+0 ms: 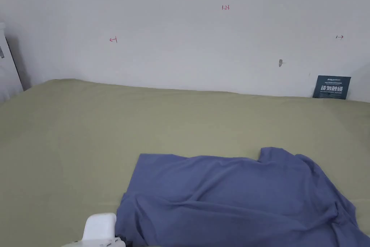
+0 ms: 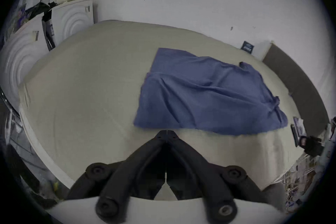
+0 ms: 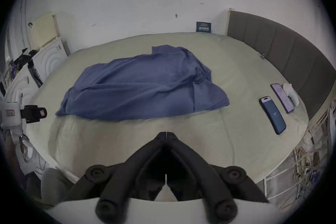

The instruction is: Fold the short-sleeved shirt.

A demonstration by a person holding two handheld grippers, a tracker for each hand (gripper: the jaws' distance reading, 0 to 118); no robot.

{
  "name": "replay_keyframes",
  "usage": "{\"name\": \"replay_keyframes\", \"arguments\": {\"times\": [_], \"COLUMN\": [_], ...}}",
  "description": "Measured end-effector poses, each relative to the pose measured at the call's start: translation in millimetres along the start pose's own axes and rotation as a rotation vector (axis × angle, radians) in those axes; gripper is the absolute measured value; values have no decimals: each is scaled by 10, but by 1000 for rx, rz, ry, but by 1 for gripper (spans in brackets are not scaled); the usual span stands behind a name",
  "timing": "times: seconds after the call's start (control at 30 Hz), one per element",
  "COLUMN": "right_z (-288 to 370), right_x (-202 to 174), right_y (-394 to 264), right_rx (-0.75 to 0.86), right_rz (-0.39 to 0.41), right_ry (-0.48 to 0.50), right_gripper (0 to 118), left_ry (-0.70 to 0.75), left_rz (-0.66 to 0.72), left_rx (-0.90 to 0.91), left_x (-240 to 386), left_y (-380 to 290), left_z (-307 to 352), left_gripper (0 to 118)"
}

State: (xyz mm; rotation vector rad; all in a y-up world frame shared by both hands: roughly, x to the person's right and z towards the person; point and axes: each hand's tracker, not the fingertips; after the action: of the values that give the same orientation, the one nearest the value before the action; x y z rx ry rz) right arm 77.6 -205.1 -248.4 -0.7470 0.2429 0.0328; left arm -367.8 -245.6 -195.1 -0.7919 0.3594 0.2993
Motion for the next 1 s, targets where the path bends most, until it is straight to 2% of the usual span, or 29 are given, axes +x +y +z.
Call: {"name": "replay_keyframes", "arguments": {"times": [0.07, 0.1, 0.13, 0.17, 0.2, 0.3, 0.43, 0.5, 0.53, 0.6, 0.63, 0.67, 0.7, 0.77, 0.8, 0.83, 0.9, 0.97, 1.0], "right_z": [-52, -67, -81, -93, -135, -182, -288, -334, -363, -454, -503, -560, -625, -810, -891, -981, -1150, -1257, -1334], "right_x": [106, 137, 169, 198, 232, 304, 441, 516, 573, 682, 749, 808, 865, 1012, 1084, 1161, 1255, 1329, 1358], "right_y": [59, 85, 110, 127, 127, 165, 217, 269, 297, 350, 374, 406, 434, 524, 547, 569, 607, 627, 641], "right_rx": [-5, -6, -11, -11, -15, -29, -33, -35, -36, -45, -48, -60, -66, -90, -100, -137, -142, -151, -153], "right_rz": [-5, -6, -8, -16, -25, -48, -50, -55, -62, -78, -82, -82, -80, -76, -75, -75, -43, -10, -21], "right_ry": [-9, -10, -7, -4, 4, 24, 21, 8, 6, -2, 0, 1, 1, 10, 16, 20, -7, -74, -63], "right_gripper": [1, 1, 1, 1, 1, 1, 1, 1, 1, 1, 2, 4, 13, 70, 75, 75, 75, 75, 75], "left_ry": [-11, 15, 37, 40, 25, -3, 46, -1, 27, 52, 30, 26, 6, -30, -55, -90, -56, -41, -41], "left_rz": [11, 7, -10, -15, -11, -11, -22, -58, -80, -141, -127, -98, -66, -80, -89, -80, -89, -121, -128], "left_rx": [3, 25, 38, 29, 22, 19, -33, -107, -157, -193, -230, -182, -166, -180, -167, -146, -144, -147, -144], "left_x": [-11, -1, 11, 20, 5, 40, 44, 48, 71, 45, 39, 13, -8, -64, -77, -61, -14, 44, 67], "left_y": [130, 174, 221, 223, 244, 263, 273, 261, 255, 220, 212, 214, 226, 279, 289, 295, 288, 278, 271], "left_z": [-120, -167, -238, -290, -345, -411, -619, -779, -837, -889, -880, -812, -773, -758, -736, -654, -643, -627, -618], "left_gripper": [2, 26, 81, 108, 118, 118, 118, 118, 114, 91, 88, 77, 64, 13, 9, 9, 9, 9, 9]}}
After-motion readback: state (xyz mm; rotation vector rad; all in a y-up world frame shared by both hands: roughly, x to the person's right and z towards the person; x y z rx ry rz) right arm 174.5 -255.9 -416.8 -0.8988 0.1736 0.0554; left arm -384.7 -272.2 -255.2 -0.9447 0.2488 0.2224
